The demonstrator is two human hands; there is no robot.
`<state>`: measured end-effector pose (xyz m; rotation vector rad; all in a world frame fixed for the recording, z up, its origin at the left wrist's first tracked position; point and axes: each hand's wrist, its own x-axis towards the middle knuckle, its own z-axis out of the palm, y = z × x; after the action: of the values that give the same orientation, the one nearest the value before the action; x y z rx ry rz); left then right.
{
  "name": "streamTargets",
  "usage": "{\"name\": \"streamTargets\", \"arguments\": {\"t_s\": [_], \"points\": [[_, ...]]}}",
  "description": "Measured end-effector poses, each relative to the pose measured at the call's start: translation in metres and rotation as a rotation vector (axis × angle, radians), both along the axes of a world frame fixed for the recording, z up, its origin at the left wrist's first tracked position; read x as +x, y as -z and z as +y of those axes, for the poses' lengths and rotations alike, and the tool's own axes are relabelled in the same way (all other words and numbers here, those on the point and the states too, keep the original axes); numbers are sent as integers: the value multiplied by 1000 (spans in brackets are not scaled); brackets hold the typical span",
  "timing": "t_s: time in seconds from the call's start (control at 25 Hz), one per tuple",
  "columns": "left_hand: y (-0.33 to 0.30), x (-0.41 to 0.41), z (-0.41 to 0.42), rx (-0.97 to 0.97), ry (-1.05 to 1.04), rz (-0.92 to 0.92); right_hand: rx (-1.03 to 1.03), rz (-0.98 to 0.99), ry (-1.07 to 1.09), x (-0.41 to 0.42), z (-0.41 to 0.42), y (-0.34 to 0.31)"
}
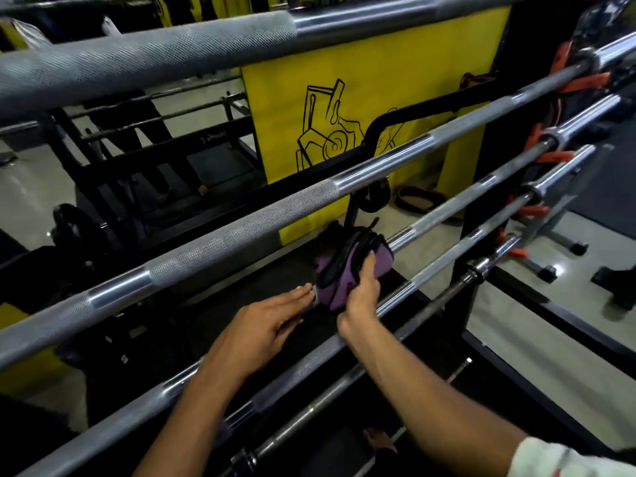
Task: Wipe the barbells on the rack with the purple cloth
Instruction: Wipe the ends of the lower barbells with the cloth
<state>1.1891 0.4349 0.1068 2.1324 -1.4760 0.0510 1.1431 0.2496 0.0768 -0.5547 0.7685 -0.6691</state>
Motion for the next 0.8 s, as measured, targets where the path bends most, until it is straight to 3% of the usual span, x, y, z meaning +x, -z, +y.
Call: {"name": "streamTargets", "arguments": {"t_s": [0.12, 0.28, 0.48, 0.56, 0.64, 0.8], "points": [[-1, -4, 3, -15, -12, -23, -222, 115, -169, -30, 1, 3], [1, -20, 44, -3, -144, -95, -783, 343, -234, -89, -18, -7], [13, -36, 120, 19, -393, -234, -1951, 403, -261, -100, -38, -35], [18, -42, 136, 62, -491, -278, -2240, 483, -346, -71, -37, -35], [19, -51, 145, 103, -571, -314, -2386, 520, -438, -46, -29, -29], [18, -67, 160, 184, -838, -371, -2382, 401, -374, -23, -25, -24]]}}
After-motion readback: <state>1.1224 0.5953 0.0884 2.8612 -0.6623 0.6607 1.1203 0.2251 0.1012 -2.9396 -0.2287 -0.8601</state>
